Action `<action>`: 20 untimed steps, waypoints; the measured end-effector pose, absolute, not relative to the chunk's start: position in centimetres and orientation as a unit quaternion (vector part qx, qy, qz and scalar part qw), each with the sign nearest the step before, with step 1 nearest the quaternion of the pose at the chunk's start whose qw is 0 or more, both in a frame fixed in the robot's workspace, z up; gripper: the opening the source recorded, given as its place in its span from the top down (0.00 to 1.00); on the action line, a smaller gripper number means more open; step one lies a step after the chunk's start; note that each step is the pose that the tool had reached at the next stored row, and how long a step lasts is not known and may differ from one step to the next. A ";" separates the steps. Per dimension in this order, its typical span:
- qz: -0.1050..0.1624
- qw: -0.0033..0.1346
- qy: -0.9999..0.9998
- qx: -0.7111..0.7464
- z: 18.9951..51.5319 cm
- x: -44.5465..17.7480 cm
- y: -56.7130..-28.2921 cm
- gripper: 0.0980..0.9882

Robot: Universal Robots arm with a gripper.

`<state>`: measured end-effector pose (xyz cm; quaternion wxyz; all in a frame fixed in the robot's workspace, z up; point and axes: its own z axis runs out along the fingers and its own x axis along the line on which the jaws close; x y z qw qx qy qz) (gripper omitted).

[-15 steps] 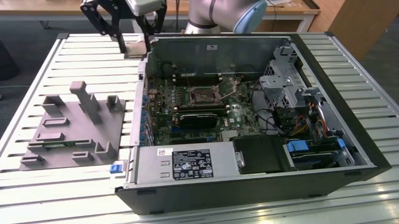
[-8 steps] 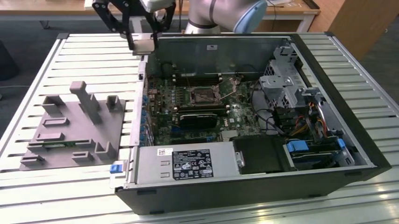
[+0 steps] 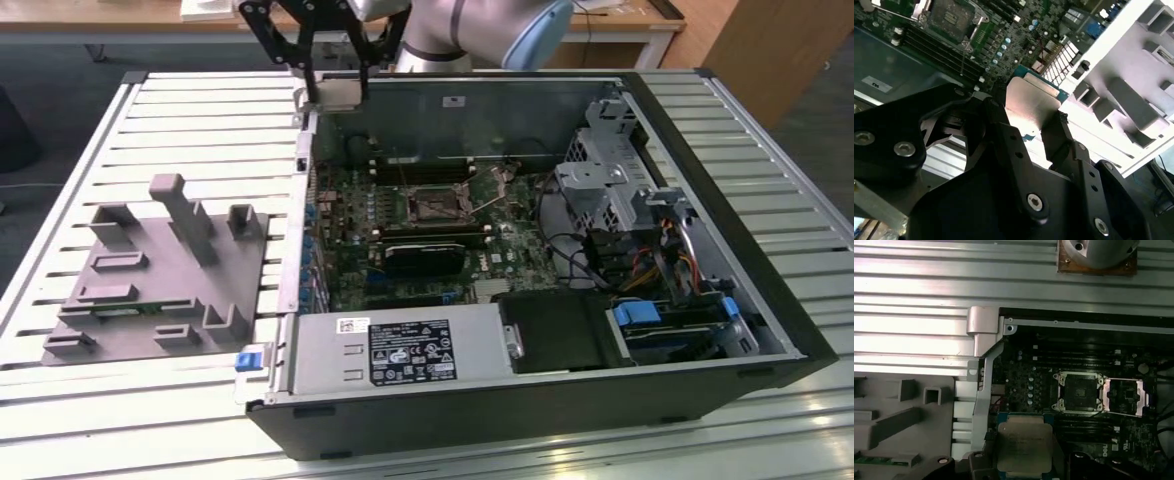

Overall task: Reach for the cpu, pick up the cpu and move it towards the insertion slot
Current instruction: 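Pick up the cpu and move it towards the insertion slot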

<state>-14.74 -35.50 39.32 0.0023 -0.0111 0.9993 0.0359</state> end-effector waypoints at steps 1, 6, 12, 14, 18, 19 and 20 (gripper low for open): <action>0.036 0.002 0.999 -0.011 39.3 -14.3 -35.5 0.52; 0.036 0.002 0.999 -0.011 39.3 -12.3 -35.4 0.52; 0.036 0.002 0.999 -0.011 39.3 -10.1 -35.4 0.52; 0.036 0.002 0.999 -0.011 39.3 -9.4 -35.4 0.52; 0.036 0.002 0.999 -0.011 39.2 -8.0 -35.4 0.52; 0.036 0.002 0.999 -0.011 39.2 -7.7 -35.4 0.52; 0.036 0.002 0.999 -0.011 39.2 -7.3 -35.4 0.52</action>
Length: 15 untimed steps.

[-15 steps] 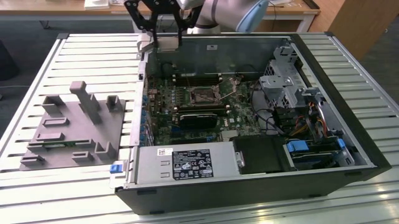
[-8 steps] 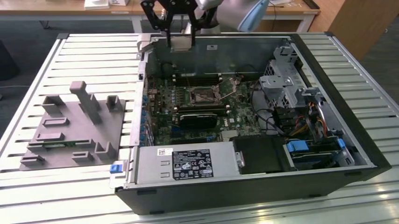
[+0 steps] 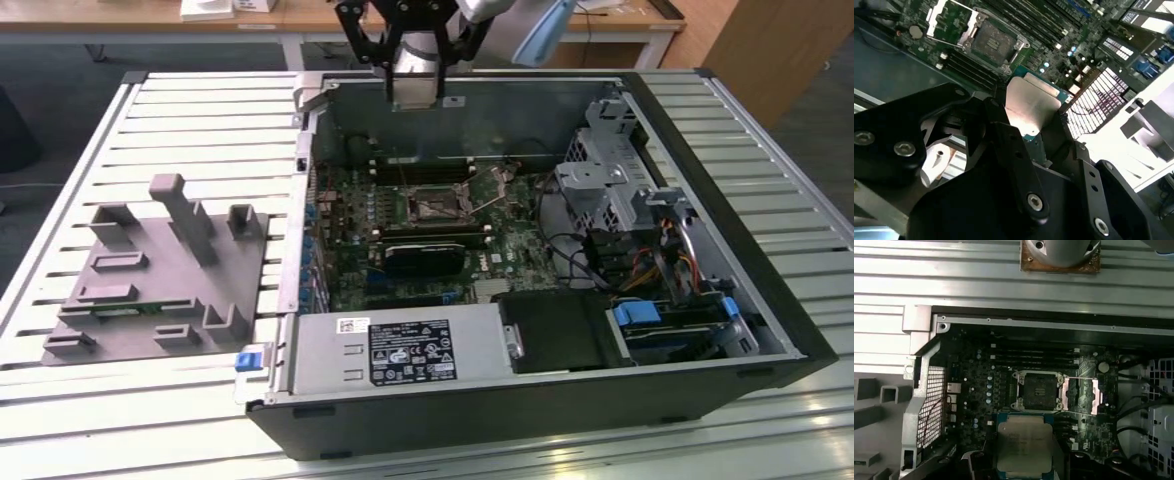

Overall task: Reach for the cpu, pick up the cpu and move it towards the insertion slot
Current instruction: 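Pick up the cpu and move it towards the insertion slot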

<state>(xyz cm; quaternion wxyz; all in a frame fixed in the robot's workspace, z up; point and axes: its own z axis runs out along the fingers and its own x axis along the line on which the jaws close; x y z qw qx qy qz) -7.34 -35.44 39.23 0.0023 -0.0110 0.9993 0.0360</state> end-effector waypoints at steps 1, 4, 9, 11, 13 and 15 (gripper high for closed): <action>0.036 0.002 0.999 -0.011 39.2 -7.0 -35.4 0.52; 0.036 0.002 0.999 -0.011 39.2 -5.8 -35.4 0.52; 0.036 0.002 0.999 -0.011 39.2 -4.1 -35.4 0.52; 0.036 0.002 0.999 -0.011 39.1 -3.4 -35.4 0.52; 0.036 0.002 0.999 -0.011 39.1 -2.7 -35.4 0.52; 0.036 0.002 0.999 -0.011 39.1 -2.0 -35.4 0.52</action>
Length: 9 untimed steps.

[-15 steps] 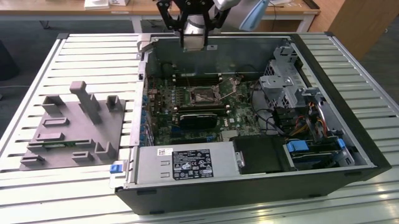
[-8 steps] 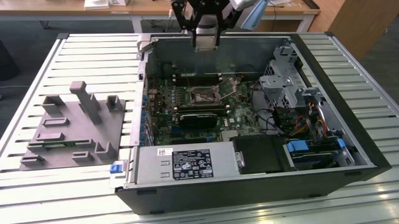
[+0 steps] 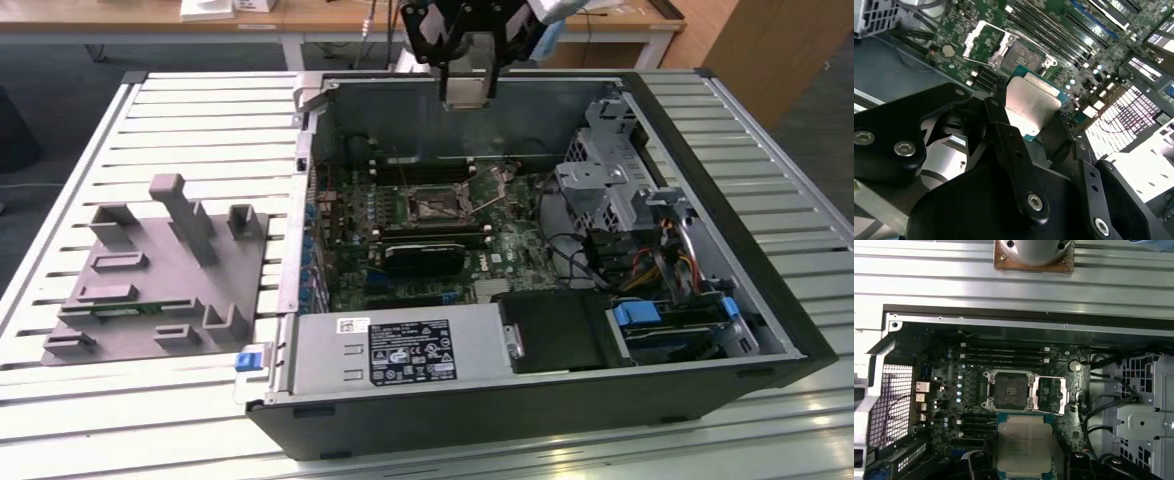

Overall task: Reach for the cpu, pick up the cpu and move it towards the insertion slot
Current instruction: 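Pick up the cpu and move it towards the insertion slot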

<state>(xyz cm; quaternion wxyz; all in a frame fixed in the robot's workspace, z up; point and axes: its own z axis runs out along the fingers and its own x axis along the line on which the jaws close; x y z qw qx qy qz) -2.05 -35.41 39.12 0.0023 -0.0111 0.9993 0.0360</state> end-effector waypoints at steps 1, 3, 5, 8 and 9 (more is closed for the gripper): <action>0.036 0.002 0.999 -0.011 39.1 -1.7 -35.4 0.52; 0.036 0.002 0.999 -0.011 39.1 -1.2 -35.4 0.52; 0.036 0.002 0.999 -0.011 39.1 -1.0 -35.4 0.52; 0.036 0.002 0.999 -0.011 39.1 -0.9 -35.4 0.52; 0.036 0.002 0.999 -0.011 39.1 -0.9 -35.4 0.52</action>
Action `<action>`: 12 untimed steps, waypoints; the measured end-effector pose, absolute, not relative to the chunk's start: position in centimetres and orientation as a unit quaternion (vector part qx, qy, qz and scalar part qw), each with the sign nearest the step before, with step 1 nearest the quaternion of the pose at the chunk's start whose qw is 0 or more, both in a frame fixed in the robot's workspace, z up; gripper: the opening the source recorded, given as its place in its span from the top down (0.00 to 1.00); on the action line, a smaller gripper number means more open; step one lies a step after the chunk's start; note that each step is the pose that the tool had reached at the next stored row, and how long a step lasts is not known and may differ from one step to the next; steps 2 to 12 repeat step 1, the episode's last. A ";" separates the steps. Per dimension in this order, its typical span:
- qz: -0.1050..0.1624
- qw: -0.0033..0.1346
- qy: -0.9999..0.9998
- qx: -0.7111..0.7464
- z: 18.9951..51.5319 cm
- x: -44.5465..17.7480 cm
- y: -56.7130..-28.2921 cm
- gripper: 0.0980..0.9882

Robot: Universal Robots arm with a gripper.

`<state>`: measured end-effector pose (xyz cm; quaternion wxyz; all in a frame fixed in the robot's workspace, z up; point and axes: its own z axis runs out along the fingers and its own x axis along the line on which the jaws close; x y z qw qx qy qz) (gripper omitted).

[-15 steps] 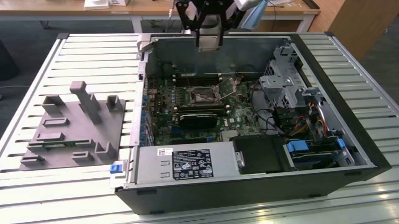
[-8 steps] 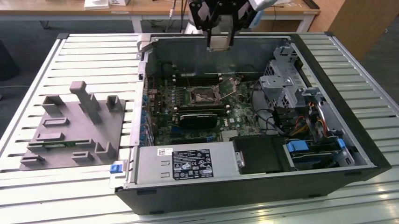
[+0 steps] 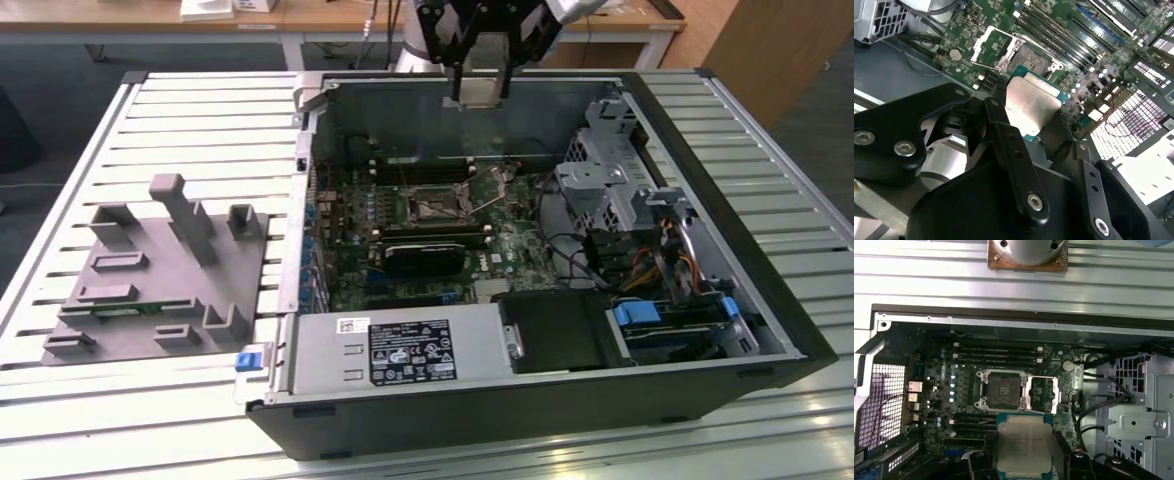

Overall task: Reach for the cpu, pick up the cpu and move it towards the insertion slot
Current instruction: 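Pick up the cpu and move it towards the insertion slot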

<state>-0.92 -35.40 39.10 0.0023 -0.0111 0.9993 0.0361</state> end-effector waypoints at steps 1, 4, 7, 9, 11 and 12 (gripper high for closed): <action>0.036 0.002 0.999 -0.011 39.1 -0.9 -35.4 0.52; 0.036 0.002 0.999 -0.011 39.1 -0.9 -35.4 0.52; 0.036 0.002 0.999 -0.011 39.1 -0.9 -35.4 0.52; 0.036 0.002 0.999 -0.011 39.1 -0.9 -35.4 0.52; 0.036 0.002 0.999 -0.011 39.1 -0.9 -35.4 0.52; 0.036 0.002 0.999 -0.011 39.1 -0.9 -35.4 0.52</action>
